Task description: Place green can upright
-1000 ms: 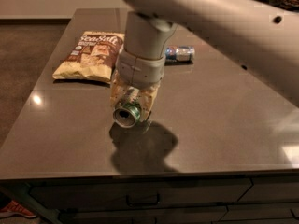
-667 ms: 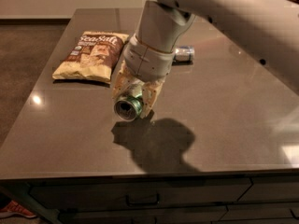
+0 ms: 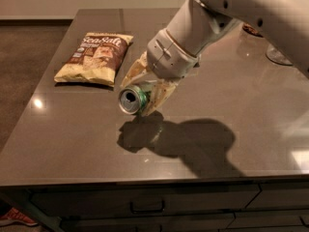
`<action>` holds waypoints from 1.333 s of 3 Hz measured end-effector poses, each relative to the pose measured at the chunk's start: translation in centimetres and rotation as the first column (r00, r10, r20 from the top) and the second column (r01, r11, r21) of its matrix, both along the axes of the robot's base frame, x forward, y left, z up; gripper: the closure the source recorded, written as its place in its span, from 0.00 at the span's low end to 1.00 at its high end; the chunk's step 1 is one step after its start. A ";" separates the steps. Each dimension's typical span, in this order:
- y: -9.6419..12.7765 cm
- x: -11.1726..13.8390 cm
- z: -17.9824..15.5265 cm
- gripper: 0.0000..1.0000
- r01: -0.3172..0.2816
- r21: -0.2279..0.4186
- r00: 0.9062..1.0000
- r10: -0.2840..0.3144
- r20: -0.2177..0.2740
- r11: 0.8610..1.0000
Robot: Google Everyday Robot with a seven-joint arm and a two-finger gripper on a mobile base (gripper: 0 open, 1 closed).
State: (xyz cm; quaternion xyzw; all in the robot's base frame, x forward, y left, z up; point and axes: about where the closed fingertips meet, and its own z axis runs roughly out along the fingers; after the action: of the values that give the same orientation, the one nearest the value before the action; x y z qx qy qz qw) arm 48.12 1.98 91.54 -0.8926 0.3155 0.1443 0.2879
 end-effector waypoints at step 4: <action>-1.4 1.4 -1.0 1.00 0.276 0.098 0.954 -0.260 -0.152 0.956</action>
Offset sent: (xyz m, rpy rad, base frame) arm 0.0178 -0.0203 -0.0119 0.1530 0.1793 -0.3063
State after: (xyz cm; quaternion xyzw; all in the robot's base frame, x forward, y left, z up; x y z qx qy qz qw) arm 49.57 0.53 90.52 -0.8109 0.4438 0.1834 0.3345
